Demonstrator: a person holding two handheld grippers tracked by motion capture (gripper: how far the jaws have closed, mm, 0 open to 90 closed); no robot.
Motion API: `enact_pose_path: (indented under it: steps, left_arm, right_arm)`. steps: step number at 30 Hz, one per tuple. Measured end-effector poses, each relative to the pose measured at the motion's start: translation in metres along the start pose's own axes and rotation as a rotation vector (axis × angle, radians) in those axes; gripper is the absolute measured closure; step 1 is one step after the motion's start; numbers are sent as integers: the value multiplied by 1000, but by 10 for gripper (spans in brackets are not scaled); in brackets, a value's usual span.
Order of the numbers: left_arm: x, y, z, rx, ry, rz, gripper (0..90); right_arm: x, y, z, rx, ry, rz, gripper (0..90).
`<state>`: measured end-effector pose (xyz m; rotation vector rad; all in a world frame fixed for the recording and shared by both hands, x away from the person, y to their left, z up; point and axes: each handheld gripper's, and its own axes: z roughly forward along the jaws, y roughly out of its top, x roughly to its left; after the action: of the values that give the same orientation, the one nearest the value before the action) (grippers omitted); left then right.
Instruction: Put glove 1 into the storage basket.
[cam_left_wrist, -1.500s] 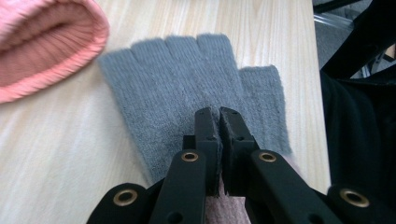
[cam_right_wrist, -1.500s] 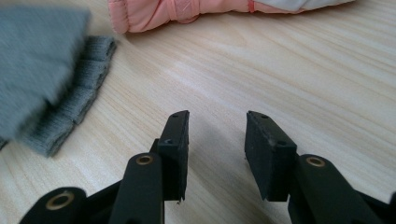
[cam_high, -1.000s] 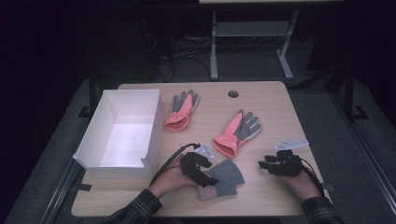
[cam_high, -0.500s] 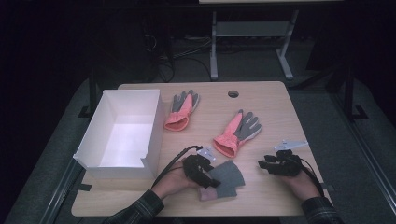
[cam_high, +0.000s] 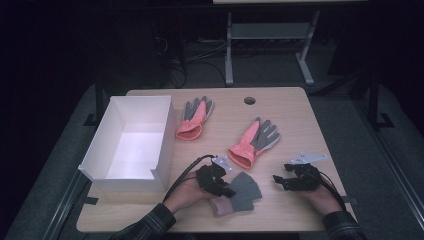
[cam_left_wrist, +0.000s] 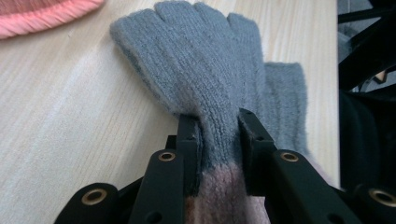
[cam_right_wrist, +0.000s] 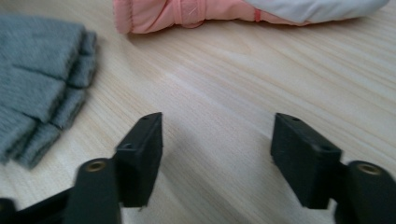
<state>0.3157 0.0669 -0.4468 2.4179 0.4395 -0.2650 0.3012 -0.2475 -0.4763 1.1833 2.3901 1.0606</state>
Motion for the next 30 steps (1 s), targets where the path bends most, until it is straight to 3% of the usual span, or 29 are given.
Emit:
enact_pose_path:
  steps: [3, 7, 13, 20, 30]
  left_arm:
    - [-2, 5, -12, -35, 18, -6, 737]
    - [-6, 13, -31, -82, 46, -24, 737]
    - [-11, 26, -72, -148, 85, -59, 737]
    - [-6, 35, -138, -226, 192, -94, 736]
    - [12, 27, -215, -297, 357, -150, 736]
  right_arm:
    - [4, -1, 2, -6, -33, -22, 254]
    - [4, -2, 3, -15, -38, -20, 218]
    - [2, -4, 4, -19, -47, -9, 171]
    - [2, -3, 5, -16, -49, -5, 164]
    - [2, -3, 5, -16, -49, -6, 163]
